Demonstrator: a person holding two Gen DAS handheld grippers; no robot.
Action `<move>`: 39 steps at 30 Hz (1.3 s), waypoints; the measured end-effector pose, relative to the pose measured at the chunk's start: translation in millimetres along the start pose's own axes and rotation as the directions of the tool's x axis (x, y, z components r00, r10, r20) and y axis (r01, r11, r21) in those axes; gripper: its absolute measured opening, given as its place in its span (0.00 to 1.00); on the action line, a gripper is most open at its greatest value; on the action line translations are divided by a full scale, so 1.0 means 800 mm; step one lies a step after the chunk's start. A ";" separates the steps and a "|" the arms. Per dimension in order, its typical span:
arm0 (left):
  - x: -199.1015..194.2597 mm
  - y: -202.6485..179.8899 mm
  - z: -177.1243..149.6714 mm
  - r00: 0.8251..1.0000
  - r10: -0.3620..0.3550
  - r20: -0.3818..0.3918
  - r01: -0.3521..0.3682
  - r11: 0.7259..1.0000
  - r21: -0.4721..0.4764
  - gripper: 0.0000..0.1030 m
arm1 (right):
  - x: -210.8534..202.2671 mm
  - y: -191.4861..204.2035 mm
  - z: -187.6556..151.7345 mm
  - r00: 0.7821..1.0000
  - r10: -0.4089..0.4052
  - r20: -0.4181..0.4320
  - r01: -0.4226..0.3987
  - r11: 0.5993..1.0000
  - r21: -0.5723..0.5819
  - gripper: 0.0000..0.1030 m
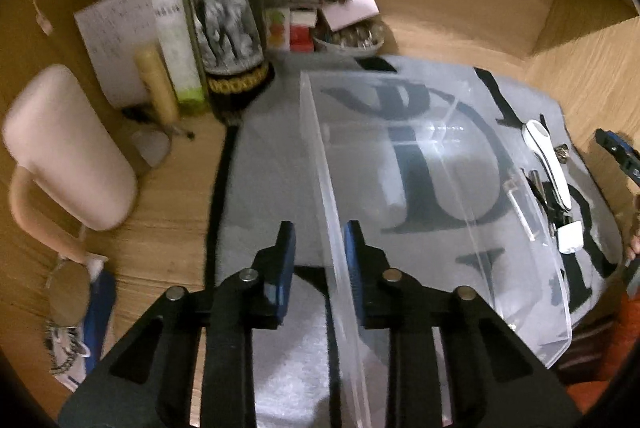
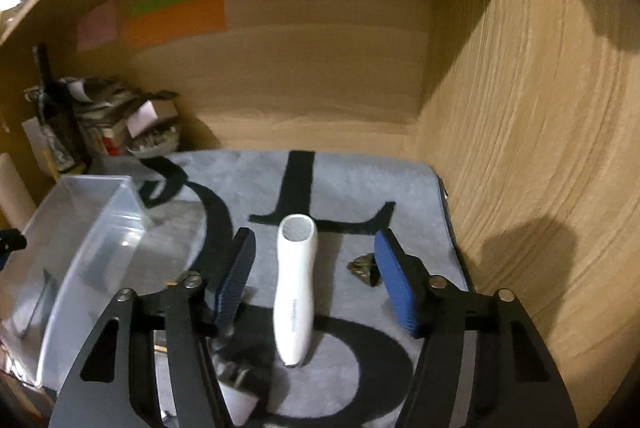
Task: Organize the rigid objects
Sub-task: 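Reach the right gripper to the dark metal cone piece and close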
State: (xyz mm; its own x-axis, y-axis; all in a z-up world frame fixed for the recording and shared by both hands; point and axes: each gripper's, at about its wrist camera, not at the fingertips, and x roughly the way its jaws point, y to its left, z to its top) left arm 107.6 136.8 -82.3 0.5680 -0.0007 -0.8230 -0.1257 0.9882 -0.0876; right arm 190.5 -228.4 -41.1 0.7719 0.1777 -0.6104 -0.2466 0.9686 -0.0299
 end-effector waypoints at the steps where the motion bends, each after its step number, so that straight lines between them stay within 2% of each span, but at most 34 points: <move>1: 0.002 0.000 0.000 1.000 -0.009 -0.008 0.009 1.000 -0.003 0.22 | 0.005 -0.004 0.001 1.000 -0.002 -0.011 0.002 1.000 0.004 0.55; 6: 0.005 0.000 0.003 0.998 -0.053 -0.020 0.053 0.998 -0.017 0.12 | 0.039 -0.026 0.004 0.996 -0.035 -0.077 0.037 0.999 0.023 0.54; 12: 0.015 -0.002 0.002 0.997 -0.063 -0.032 0.063 0.998 -0.016 0.11 | 0.090 -0.054 0.004 0.984 -0.037 -0.172 0.046 0.998 0.048 0.54; 19: 0.016 -0.004 0.003 0.999 -0.045 -0.026 0.045 0.999 -0.008 0.10 | 0.148 -0.072 -0.008 0.958 -0.033 -0.285 0.049 0.997 0.051 0.54; 20: 0.015 -0.004 0.002 0.999 -0.042 -0.025 0.042 0.999 -0.006 0.10 | 0.154 -0.072 -0.009 0.955 -0.034 -0.296 0.050 0.998 0.049 0.53; 22: 0.016 -0.006 0.003 0.999 -0.031 -0.023 0.031 1.000 0.002 0.09 | 0.161 -0.072 -0.011 0.950 -0.029 -0.312 0.045 0.998 0.045 0.42; 23: 0.016 -0.007 0.002 0.999 -0.028 -0.021 0.028 1.000 0.005 0.09 | 0.165 -0.071 -0.013 0.947 -0.028 -0.320 0.043 0.998 0.041 0.40; 24: 0.016 -0.007 0.002 0.999 -0.026 -0.021 0.026 1.000 0.006 0.09 | 0.166 -0.070 -0.014 0.948 -0.032 -0.318 0.046 0.998 0.037 0.39; 26: 0.016 -0.007 0.002 1.000 -0.024 -0.020 0.024 1.000 0.008 0.09 | 0.164 -0.070 -0.013 0.949 -0.032 -0.313 0.044 0.999 0.032 0.31; 33: 0.016 -0.007 0.001 1.000 -0.022 -0.018 0.023 1.000 0.010 0.09 | 0.145 -0.065 -0.011 0.955 -0.029 -0.295 0.040 0.999 0.032 0.31; 39: 0.015 -0.009 0.001 1.000 -0.016 -0.014 0.017 1.000 0.023 0.09 | 0.096 -0.050 0.001 0.976 -0.016 -0.218 0.020 1.000 0.018 0.31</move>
State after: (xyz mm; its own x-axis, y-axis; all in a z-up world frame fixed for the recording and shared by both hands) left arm 116.1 129.8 -90.8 0.5586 -0.0190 -0.8292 -0.0973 0.9913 -0.0883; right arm 260.3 -253.4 -86.4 0.6294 0.1202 -0.7677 -0.2204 0.9750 -0.0281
